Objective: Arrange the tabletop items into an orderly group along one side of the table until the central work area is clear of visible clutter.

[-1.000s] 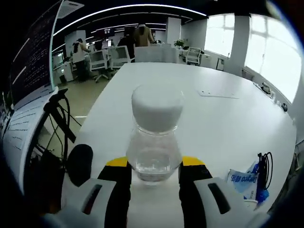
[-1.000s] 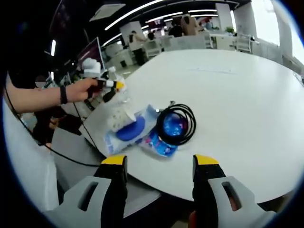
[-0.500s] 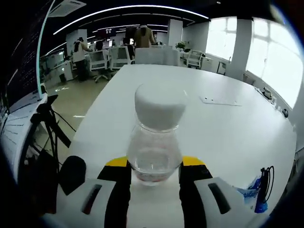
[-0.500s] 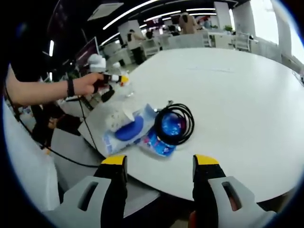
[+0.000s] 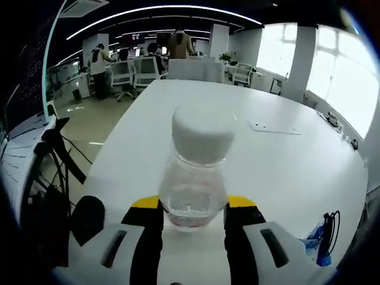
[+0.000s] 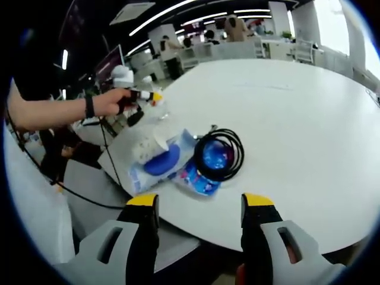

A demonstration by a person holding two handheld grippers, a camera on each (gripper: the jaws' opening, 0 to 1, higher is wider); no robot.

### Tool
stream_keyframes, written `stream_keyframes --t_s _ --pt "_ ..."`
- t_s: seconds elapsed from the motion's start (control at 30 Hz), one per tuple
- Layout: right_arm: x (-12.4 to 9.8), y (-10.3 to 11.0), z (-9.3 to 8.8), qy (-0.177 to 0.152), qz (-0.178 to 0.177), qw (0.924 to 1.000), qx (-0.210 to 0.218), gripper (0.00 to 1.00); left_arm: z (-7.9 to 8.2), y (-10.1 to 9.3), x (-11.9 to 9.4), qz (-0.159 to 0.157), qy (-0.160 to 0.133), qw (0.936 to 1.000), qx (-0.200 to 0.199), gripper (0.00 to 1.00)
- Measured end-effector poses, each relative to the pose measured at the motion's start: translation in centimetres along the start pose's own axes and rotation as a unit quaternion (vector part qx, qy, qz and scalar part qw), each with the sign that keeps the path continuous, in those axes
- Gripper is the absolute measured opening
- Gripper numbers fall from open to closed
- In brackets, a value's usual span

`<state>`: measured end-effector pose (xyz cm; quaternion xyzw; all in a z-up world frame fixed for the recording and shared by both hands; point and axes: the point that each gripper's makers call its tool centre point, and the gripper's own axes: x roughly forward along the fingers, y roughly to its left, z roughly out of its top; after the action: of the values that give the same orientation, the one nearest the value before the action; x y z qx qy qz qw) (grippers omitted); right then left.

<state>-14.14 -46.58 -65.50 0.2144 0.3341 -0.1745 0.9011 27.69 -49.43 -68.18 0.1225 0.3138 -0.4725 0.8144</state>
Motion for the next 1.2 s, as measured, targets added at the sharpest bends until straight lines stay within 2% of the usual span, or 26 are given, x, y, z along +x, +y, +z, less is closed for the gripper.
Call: stream_keyframes --t_s 0.23,0.6,1.0,1.2 --pt "0.2 0.2 -0.1 -0.002 0.004 1.0000 0.001 0.55 0.9 0.1 -1.0 -0.008 -0.015 0.9999 0.000 0.41" --pt "0.6 0.8 -0.1 -0.007 0.015 0.9999 -0.002 0.55 0.7 0.7 -3.3 -0.009 -0.023 0.9997 0.006 0.42" --pt "0.8 0.7 -0.2 -0.014 0.022 0.9997 -0.002 0.55 -1.3 0.7 -6.5 -0.007 -0.026 0.9995 0.013 0.41" --pt "0.8 0.6 -0.4 -0.016 0.025 0.9996 0.000 0.55 -3.3 -0.1 -8.4 -0.016 -0.020 0.9995 0.017 0.40"
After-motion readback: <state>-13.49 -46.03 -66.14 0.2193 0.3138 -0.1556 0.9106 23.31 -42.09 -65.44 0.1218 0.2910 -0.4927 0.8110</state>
